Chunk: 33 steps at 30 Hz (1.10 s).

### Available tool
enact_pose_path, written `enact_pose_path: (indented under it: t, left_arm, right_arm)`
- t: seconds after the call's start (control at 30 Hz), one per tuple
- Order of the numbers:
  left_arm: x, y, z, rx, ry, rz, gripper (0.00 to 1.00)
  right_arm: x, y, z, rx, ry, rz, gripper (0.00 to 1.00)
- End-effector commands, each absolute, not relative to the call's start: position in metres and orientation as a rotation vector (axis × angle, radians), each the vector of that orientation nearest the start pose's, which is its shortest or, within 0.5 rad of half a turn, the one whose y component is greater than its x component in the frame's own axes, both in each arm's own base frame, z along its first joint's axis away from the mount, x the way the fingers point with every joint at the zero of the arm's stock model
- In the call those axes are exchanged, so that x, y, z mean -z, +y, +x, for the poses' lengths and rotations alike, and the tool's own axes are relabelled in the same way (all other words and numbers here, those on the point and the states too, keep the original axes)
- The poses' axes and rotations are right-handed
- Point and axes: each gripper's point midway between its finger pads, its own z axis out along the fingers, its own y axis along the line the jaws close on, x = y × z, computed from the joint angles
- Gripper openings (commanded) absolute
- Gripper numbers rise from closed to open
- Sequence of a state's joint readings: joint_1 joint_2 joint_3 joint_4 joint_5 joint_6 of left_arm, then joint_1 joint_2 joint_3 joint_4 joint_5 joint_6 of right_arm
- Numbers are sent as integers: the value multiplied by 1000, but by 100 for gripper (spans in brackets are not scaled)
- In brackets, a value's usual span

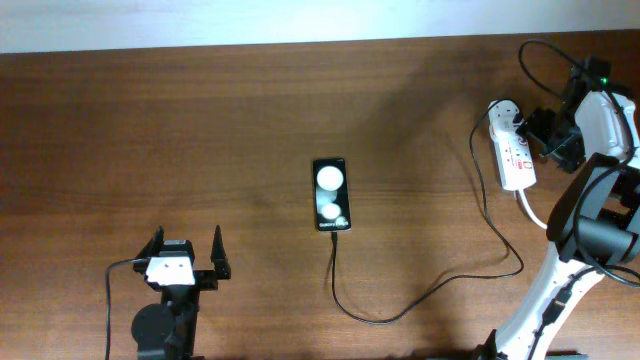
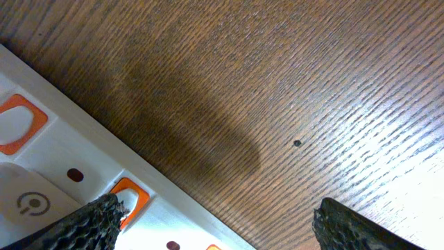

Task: Plug charger to phone and switch on socket
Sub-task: 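Press down the power strip switch with the right gripper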

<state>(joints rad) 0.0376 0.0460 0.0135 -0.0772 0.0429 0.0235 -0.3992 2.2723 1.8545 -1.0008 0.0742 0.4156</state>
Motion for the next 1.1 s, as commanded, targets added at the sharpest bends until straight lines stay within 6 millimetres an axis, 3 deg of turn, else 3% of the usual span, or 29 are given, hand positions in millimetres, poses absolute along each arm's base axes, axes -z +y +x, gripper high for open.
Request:
enact_pose_path:
  t: [0.0,0.3,0.57,0.7,0.83,0.93,1.07]
  left_arm:
    - [-149,-2,247,-6,1685,49,99]
    - [-149,-2,247,-6,1685,49,99]
    - [-149,-2,247,-6,1685,49,99]
    - [-149,-2,247,-6,1685,49,99]
    - [-149,-2,247,-6,1685,49,99]
    - [-148,-2,247,-6,1686,49,99]
    - [-149,-2,247,-6,1685,48,99]
  right_arm:
    - [-3,-147,434,-43,2875,1108,92]
    - [6,-127,429,-92,2924,1085,93]
    - [5,-122,423,-121,2948,1095,93]
    - [6,-146,415,60,2938,1123,95]
    - [0,-178,391,159,2891,1313,98]
    - [-22,-198,386,147,2817,1369,98]
    - [-60,-203,388,109,2733,1363,99]
